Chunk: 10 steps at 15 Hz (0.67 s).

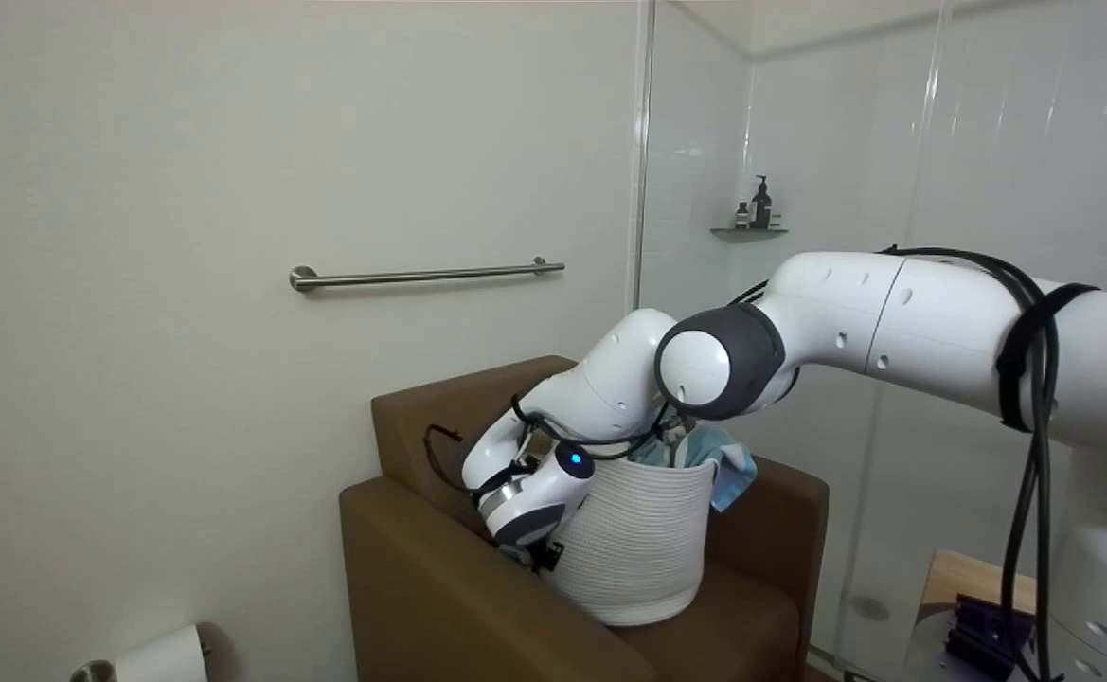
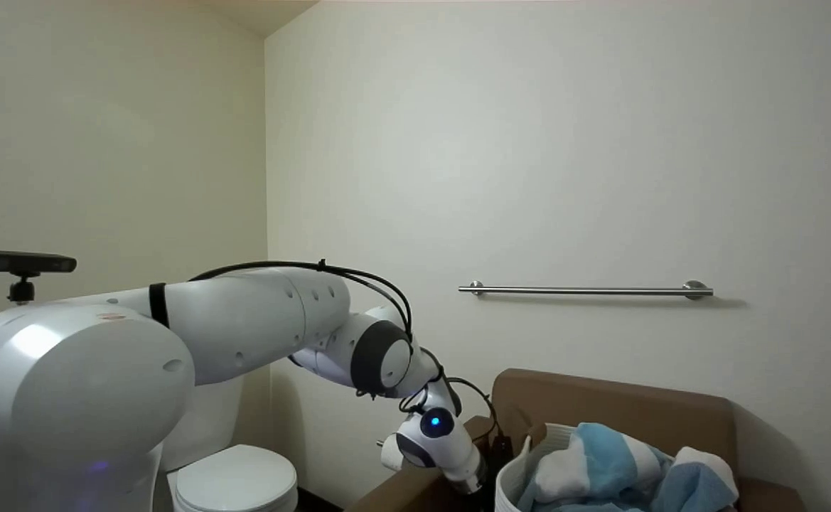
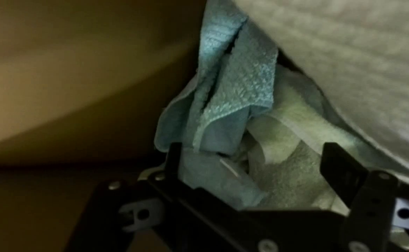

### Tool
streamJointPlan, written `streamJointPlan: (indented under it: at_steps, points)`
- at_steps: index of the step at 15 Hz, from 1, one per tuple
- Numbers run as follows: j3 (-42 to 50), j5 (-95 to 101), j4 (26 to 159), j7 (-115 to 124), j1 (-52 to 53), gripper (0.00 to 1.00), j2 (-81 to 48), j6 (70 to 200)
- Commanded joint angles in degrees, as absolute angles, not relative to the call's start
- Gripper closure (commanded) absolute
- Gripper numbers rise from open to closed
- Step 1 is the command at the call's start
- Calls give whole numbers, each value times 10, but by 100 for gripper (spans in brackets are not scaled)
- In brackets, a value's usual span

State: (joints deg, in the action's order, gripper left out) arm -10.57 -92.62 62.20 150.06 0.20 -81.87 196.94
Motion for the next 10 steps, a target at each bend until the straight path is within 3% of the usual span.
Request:
streamJointPlan:
  at_steps: [1, 7, 10]
  points:
    - [-123, -970, 637, 1486, -60, 0, -815, 1940]
    - [-170, -922, 684, 1495, -92, 0, -801, 1914]
    - [-145, -952, 686, 1472, -69, 0, -808, 1932]
